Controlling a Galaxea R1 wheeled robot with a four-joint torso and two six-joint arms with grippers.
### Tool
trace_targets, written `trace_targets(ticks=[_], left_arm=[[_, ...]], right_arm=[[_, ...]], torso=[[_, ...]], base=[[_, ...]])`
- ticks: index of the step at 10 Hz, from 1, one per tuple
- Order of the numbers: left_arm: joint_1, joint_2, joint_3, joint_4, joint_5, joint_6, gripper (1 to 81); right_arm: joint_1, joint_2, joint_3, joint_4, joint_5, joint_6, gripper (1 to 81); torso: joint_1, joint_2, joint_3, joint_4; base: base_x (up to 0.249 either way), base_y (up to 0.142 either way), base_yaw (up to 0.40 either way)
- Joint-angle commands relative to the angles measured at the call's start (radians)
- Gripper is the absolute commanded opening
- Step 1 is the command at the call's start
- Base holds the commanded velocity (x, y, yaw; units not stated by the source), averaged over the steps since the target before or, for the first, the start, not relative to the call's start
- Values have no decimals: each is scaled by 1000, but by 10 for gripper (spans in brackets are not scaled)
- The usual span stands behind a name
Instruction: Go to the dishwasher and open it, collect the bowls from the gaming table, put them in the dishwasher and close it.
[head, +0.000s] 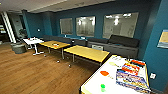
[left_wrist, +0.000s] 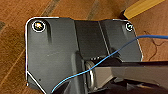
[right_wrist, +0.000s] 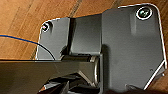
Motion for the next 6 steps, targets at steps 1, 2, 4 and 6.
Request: trace_targets(ticks=[1,2,4,6], left_arm=[[-53,-1,8,4,55,3,811],[-53,-3,8,4,55,3,811],[-53,-1,8,4,53,3,811],[-53,-3,8,4,53,3,811]], right_arm=[[51,4,8,-9,-46,-4,811],[50,4,8,-8,-48,-4,811],[51,4,8,-8,-46,-4,811],[50,4,8,-9,-46,-4,811]], torso=[[0,0,0,0],[0,0,0,0],[0,0,0,0],[0,0,0,0]], base=[[0,0,-382],[0,0,-381],[0,0,-381],[0,0,-381]])
